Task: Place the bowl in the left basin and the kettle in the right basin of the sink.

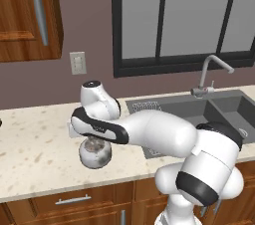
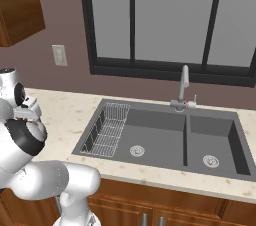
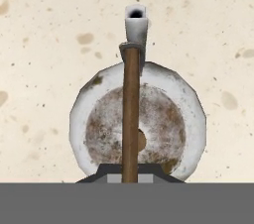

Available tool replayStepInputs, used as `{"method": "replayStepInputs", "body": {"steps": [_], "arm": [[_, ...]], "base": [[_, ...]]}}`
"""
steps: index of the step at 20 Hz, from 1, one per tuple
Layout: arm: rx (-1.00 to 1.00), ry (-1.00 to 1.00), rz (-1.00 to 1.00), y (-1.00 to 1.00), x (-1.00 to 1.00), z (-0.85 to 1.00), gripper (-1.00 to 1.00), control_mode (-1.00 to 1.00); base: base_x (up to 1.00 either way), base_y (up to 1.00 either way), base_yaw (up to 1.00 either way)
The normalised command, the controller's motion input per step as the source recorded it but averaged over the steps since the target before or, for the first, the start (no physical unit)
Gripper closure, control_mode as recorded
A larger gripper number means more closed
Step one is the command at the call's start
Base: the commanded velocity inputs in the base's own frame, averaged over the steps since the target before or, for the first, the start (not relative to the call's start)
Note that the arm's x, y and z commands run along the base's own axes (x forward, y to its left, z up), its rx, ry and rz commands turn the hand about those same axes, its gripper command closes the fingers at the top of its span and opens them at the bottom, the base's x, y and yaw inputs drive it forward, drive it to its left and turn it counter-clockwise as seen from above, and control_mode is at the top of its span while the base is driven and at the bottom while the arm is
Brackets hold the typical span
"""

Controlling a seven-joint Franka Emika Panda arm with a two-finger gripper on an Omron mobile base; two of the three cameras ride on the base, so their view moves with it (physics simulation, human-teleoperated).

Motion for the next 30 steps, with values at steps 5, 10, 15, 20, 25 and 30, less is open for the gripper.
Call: {"method": "replayStepInputs", "body": {"steps": [5,10,15,20,25,30], "arm": [[0.0,0.0,0.0,0.0,0.0,0.13,1.0,-1.0],[0.0,-0.02,0.0,-0.15,0.0,0.37,1.0,-1.0],[0.0,-0.04,0.0,-0.27,-0.03,0.4,1.0,-1.0],[0.0,-0.04,0.0,-0.45,-0.21,0.32,1.0,-1.0],[0.0,-0.02,0.01,-0.55,-0.28,0.29,1.0,-1.0],[0.0,-0.03,0.0,-0.5,-0.22,0.22,1.0,-1.0]], "base": [[0.0,0.0,0.0],[0.0,0.0,0.0],[0.0,0.0,0.0],[0.0,0.0,0.0],[0.0,0.0,0.0],[0.0,0.0,0.0]]}}
